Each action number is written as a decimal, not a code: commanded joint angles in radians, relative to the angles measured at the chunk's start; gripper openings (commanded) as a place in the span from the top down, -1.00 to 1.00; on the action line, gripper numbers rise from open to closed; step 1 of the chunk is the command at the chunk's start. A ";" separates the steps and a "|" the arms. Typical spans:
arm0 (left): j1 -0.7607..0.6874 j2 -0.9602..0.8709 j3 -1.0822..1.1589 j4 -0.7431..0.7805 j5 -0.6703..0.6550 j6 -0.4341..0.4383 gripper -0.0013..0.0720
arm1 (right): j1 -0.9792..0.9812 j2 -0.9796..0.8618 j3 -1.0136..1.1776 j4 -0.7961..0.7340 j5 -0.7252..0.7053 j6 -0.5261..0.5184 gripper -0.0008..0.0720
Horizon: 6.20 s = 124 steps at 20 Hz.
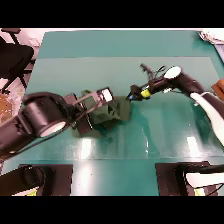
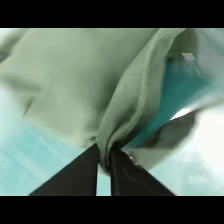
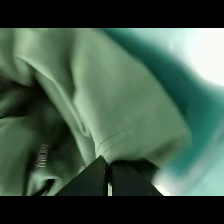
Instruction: Fold the shirts.
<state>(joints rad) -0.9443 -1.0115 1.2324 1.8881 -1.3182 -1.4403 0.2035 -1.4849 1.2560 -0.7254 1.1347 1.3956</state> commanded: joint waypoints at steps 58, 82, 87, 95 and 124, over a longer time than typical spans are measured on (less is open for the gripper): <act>0.561 -0.327 0.091 -0.198 0.581 0.360 0.88 | -0.506 0.575 -0.483 -0.010 -0.286 -0.272 0.91; 0.983 -0.227 0.161 -0.569 0.269 0.066 -0.73 | -0.642 0.398 -0.232 -0.172 -0.215 -0.296 -0.52; 1.102 -0.073 0.091 -0.912 0.009 0.211 -0.94 | -0.768 0.520 -0.232 -0.191 -0.219 -0.296 -0.52; 1.133 0.045 -0.449 -1.107 0.091 0.132 -0.94 | -0.730 0.511 -0.232 -0.183 -0.212 -0.290 -0.52; 0.863 -0.055 -0.671 -1.088 0.530 0.069 0.88 | -0.612 0.479 -0.232 -0.192 -0.211 -0.262 -0.52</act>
<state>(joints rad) -0.0795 -1.0660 0.5587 0.8013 -0.7979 -1.3926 -0.4065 -1.0054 1.0233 -0.9108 0.9047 1.1305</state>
